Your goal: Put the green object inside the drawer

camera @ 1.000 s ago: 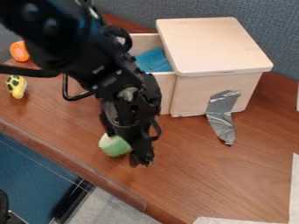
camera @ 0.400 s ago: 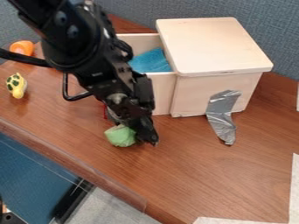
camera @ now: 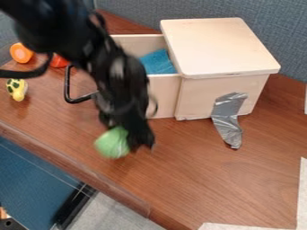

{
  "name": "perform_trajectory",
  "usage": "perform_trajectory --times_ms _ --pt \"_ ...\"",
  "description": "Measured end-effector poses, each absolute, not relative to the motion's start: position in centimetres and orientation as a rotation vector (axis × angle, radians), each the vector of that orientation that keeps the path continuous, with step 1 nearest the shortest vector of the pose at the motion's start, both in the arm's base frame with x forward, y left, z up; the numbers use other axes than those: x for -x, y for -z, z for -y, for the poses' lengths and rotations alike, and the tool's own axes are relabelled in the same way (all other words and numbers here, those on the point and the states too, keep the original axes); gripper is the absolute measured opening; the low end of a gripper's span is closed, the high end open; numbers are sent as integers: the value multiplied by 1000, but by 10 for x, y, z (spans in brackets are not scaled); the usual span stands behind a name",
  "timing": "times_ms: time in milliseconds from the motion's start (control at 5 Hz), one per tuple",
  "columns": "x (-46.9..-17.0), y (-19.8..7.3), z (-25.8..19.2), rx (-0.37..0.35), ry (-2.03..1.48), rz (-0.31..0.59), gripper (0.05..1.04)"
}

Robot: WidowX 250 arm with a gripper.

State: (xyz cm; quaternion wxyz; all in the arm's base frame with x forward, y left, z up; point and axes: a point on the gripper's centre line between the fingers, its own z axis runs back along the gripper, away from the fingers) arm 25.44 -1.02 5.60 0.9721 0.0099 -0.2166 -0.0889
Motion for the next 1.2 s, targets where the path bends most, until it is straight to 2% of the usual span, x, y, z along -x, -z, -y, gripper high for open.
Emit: perform_trajectory --times_ms 200,400,600,1200 --pt "-249 -103 22 176 187 490 618" --pt "-246 -141 28 332 179 520 618" --pt "-254 -155 16 425 136 520 618" --pt "-332 -155 -33 432 -19 508 618"
